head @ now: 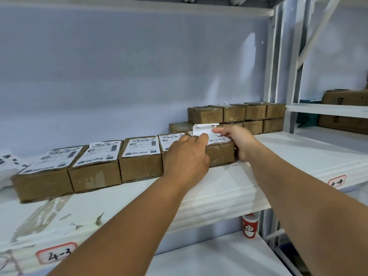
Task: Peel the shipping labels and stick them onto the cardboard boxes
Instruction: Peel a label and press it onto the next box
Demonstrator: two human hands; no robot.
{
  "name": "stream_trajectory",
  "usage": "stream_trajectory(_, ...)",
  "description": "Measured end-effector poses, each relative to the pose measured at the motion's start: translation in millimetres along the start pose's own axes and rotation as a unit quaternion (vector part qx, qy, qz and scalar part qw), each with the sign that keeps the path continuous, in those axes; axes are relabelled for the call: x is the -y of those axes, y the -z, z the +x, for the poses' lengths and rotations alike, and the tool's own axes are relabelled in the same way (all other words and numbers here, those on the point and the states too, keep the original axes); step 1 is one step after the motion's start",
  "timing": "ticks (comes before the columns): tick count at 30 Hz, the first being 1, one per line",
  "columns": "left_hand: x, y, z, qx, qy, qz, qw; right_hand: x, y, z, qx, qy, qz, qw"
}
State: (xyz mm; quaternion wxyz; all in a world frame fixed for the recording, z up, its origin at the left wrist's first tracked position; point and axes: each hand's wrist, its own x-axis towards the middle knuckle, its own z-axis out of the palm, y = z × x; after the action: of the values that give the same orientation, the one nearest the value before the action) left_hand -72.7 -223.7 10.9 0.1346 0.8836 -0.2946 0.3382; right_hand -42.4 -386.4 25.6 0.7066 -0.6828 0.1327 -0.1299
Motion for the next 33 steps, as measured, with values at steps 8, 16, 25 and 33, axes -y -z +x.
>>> stream_trajectory(8,-0.6,-2.4,1.2,-0.01,-0.009,-0.009,1.0,3.2,5.8,21.8,0.084,-0.029,0.0,0.996)
stream_trajectory(16,-1.5,-2.8,4.8,-0.012,-0.016,-0.012,1.0,22.8,-3.7,28.8,0.113,-0.012,-0.26,0.959)
stream_trajectory(25,-1.1,-2.9,4.4,-0.015,-0.015,-0.013,1.0,52.2,-41.8,19.0,0.058,0.267,-0.339,0.9)
stream_trajectory(33,-0.2,-2.4,4.8,-0.013,-0.017,-0.029,0.999,35.5,-52.5,33.1,0.143,0.205,-0.417,0.874)
